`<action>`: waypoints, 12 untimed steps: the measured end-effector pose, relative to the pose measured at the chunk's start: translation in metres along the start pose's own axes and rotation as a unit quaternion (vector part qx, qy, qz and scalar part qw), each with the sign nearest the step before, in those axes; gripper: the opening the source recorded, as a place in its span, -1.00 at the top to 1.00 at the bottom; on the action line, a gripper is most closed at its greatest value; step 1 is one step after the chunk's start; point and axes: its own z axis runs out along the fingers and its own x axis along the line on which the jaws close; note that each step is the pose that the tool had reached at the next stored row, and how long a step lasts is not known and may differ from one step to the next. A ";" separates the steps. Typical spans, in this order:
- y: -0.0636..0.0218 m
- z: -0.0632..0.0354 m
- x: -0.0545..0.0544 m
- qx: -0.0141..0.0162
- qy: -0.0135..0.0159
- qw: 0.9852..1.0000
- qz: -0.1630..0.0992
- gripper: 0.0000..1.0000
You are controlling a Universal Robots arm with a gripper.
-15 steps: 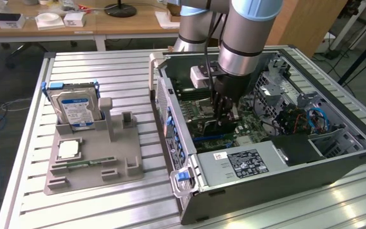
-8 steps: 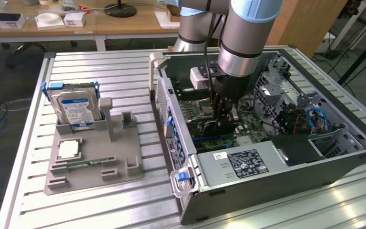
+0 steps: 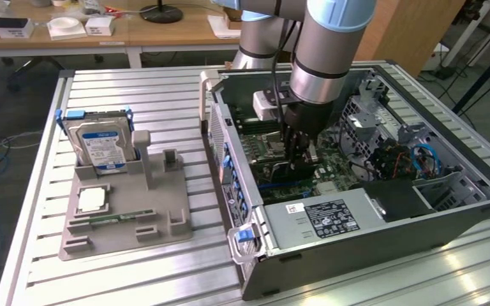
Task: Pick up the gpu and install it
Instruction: 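Insert the gpu into the slot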
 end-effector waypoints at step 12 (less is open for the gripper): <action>0.0001 0.0001 -0.002 0.000 0.000 1.000 0.000 0.47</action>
